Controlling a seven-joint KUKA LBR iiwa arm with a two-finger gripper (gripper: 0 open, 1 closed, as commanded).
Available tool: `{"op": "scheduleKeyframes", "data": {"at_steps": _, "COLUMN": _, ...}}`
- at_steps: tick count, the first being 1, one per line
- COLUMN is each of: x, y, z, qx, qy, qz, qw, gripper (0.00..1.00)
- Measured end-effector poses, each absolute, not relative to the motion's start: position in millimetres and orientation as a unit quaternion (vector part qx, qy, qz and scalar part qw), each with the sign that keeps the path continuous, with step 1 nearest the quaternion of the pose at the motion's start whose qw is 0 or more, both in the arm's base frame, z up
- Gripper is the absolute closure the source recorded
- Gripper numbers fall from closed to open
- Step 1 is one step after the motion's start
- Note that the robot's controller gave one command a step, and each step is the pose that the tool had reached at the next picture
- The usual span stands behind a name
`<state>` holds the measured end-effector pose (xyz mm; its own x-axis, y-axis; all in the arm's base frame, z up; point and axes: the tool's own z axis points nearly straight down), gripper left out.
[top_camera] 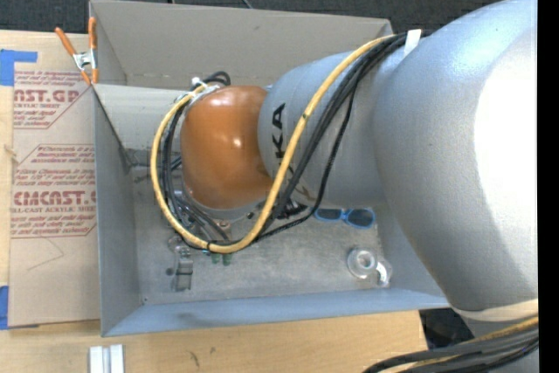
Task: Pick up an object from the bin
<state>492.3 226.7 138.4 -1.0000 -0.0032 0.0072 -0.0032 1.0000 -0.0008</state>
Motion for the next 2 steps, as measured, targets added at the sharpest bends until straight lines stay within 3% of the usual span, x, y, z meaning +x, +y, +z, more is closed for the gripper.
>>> {"op": "scheduleKeyframes", "data": {"at_steps": 1, "x": 544.8, "y": 186.1, "z": 69.1, "qx": 0.156, "qy": -0.988, "qz": 0.0, "qw": -0.001, "gripper": 0.0}}
{"op": "scheduleKeyframes", "data": {"at_steps": 2, "x": 544.5, "y": 188.7, "z": 71.4, "qx": 0.157, "qy": -0.988, "qz": -0.002, "qw": -0.001, "gripper": 1.0}}
